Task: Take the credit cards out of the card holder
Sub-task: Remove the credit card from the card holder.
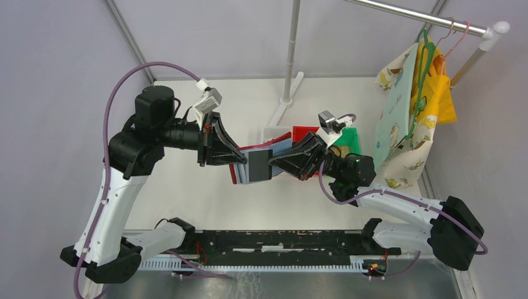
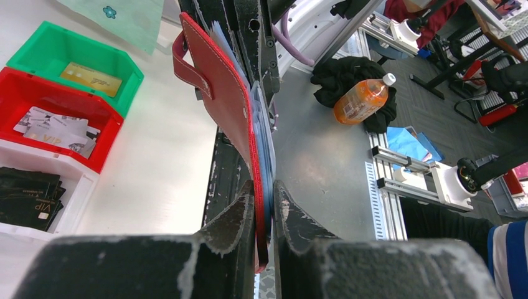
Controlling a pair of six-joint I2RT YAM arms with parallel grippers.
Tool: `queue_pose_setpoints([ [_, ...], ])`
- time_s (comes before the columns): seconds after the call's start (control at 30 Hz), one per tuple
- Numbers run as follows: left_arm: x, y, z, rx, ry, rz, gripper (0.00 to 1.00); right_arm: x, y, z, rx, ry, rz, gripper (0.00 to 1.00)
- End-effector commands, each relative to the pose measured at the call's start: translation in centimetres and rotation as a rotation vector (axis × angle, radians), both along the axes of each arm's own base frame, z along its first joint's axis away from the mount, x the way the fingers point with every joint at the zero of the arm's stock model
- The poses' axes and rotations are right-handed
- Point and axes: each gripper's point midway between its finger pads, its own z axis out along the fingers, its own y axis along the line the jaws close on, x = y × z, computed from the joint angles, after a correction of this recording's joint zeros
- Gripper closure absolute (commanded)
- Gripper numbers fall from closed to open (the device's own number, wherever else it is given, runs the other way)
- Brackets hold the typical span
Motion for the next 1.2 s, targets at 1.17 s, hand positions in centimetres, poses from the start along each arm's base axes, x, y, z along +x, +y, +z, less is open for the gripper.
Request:
queue_pose_setpoints([
  [1.17, -0.8, 0.3, 2.4, -0.059, -0.103, -0.018, 0.98, 1.3, -3.9, 2.1, -0.004, -0.057, -0.185, 1.00],
])
